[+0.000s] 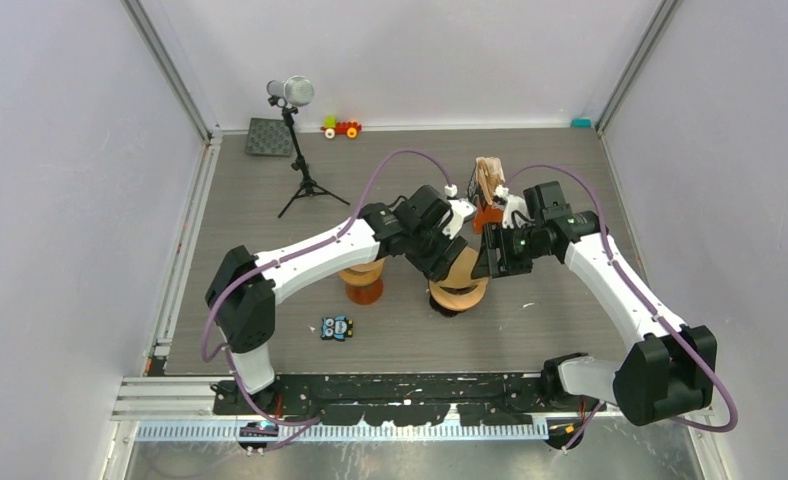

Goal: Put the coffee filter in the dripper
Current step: Place the coffee filter in the coffee dripper.

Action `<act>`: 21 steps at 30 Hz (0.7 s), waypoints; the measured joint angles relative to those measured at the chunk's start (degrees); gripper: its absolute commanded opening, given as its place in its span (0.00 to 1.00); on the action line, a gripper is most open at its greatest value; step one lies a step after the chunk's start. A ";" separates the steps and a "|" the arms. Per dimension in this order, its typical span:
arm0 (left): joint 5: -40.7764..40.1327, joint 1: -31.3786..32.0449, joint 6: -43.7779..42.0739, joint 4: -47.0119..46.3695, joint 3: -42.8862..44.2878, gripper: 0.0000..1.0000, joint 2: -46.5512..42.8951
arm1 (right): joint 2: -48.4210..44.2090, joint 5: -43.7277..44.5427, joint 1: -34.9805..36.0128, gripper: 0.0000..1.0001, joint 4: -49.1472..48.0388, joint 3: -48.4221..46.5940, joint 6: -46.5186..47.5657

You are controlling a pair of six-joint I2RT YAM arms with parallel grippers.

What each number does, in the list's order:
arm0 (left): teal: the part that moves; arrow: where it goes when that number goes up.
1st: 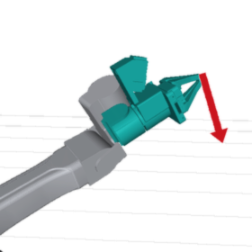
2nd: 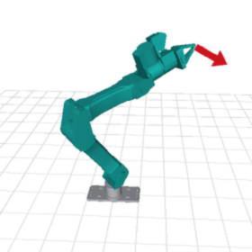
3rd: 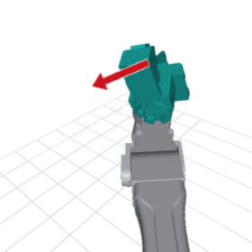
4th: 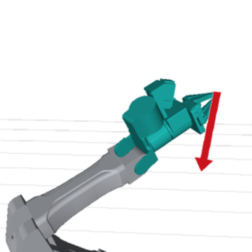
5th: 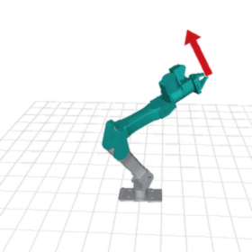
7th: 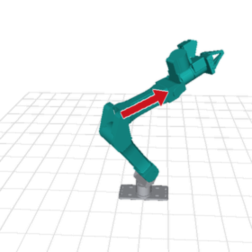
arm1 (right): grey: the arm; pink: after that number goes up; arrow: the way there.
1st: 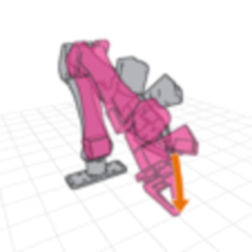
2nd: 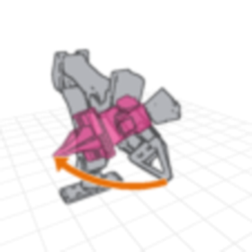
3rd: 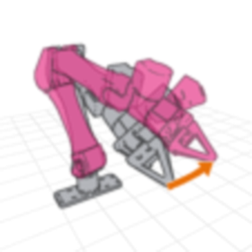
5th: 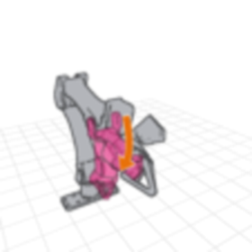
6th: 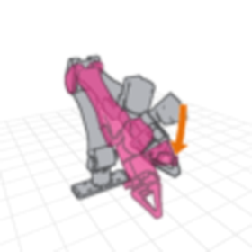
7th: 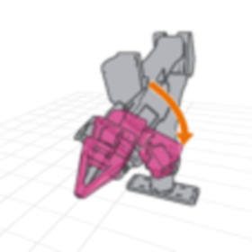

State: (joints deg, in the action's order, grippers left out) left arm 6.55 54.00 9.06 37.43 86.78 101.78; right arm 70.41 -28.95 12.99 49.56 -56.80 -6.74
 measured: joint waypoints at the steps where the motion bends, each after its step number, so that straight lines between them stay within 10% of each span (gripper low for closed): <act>1: -0.02 0.02 0.00 -0.17 -0.24 0.59 -0.02 | 0.00 0.09 0.13 0.61 -0.04 0.20 0.24; 21: -0.70 0.79 0.04 -2.10 -1.77 0.59 -0.07 | 0.00 4.11 3.52 0.59 -2.03 0.55 2.10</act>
State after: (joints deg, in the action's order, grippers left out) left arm 5.85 54.78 9.10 35.33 85.01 101.71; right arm 70.41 -24.84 16.51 47.53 -56.25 -4.64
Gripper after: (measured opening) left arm 0.591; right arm 0.589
